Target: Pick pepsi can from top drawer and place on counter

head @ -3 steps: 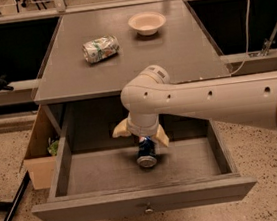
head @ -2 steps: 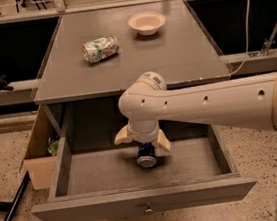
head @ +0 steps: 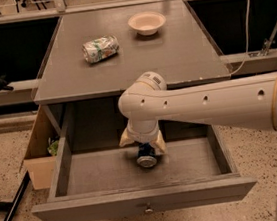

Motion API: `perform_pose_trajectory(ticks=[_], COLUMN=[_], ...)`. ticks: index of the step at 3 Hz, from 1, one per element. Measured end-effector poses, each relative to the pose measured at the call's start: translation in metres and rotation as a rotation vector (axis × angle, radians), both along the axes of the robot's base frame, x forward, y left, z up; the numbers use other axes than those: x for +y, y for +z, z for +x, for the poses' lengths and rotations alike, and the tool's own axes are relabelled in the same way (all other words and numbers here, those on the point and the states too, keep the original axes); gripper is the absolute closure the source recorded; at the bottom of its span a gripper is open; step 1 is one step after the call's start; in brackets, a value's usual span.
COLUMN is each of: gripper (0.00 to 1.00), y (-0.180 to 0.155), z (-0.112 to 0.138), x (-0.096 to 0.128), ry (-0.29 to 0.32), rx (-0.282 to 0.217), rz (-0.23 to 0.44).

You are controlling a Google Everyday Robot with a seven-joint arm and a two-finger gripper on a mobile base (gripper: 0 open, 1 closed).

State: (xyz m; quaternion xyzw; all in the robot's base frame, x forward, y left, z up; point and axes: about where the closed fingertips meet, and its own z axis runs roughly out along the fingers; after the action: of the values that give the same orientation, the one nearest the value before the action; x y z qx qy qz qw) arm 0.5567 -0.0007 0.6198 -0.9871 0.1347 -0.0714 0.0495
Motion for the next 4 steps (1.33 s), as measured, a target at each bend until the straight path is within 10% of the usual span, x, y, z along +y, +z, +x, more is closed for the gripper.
perform_pose_trajectory(ticks=[3,4], gripper=[0.95,1.0], y=[-0.0001,-0.0001], z=[0.0,0.0], x=[0.0,0.0], ry=[0.0,0.0], rx=[0.0,0.0], rz=[0.0,0.0])
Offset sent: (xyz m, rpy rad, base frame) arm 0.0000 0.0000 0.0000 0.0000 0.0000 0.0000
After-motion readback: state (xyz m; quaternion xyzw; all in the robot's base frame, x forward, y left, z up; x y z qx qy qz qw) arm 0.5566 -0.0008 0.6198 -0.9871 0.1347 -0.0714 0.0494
